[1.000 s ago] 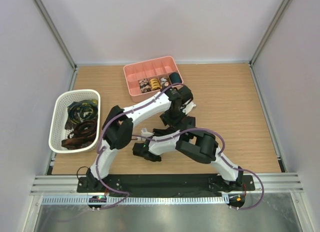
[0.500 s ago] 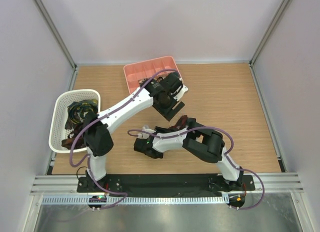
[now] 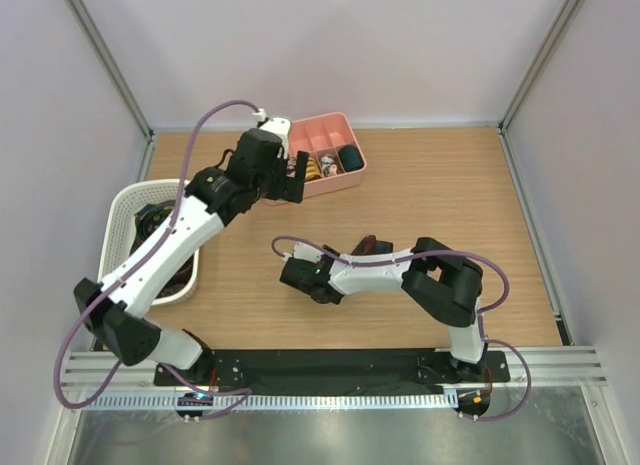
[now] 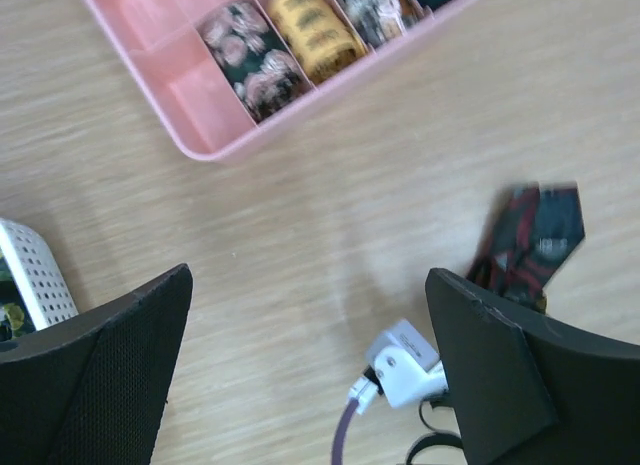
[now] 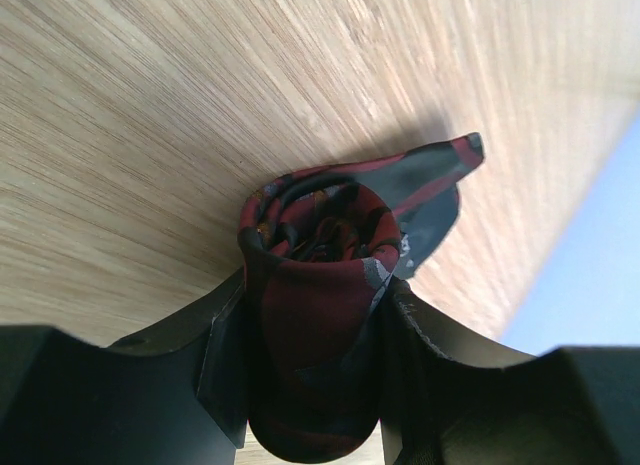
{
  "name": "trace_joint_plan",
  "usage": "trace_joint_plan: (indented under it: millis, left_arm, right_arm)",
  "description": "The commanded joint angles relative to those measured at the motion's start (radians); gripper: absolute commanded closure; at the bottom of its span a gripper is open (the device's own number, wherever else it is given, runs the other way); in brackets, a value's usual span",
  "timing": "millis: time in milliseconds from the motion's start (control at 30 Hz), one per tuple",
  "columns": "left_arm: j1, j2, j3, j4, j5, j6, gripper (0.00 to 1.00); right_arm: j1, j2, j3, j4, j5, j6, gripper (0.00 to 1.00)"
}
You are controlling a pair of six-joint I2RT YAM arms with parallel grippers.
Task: Roll the ties
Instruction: Roll the tie
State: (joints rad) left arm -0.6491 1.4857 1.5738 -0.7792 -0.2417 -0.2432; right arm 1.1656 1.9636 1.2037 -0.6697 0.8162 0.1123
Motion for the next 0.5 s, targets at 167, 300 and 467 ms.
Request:
trace_joint_plan:
  millis: [167,300,467]
  left_arm:
    - [0.048,-0.290,-0.276,0.303,-0.200,-0.217,0.00]
    - [0.068,-0.395,-0.379,0.350,-0.197,-0.254,0.00]
    - [0.072,-0.504,-0.521,0.392,-0.209,-0.283,0.00]
  right_arm:
    - [-0.061,-0.109,-0.098,0.154,-0.317,0.044,0.94]
    - [-0.099,-0.157,-0.128,0.183,-0.394,0.046,0.95]
    - [-0.158,-0.218,-0.167,0.223,-0.546,0.052,0.96]
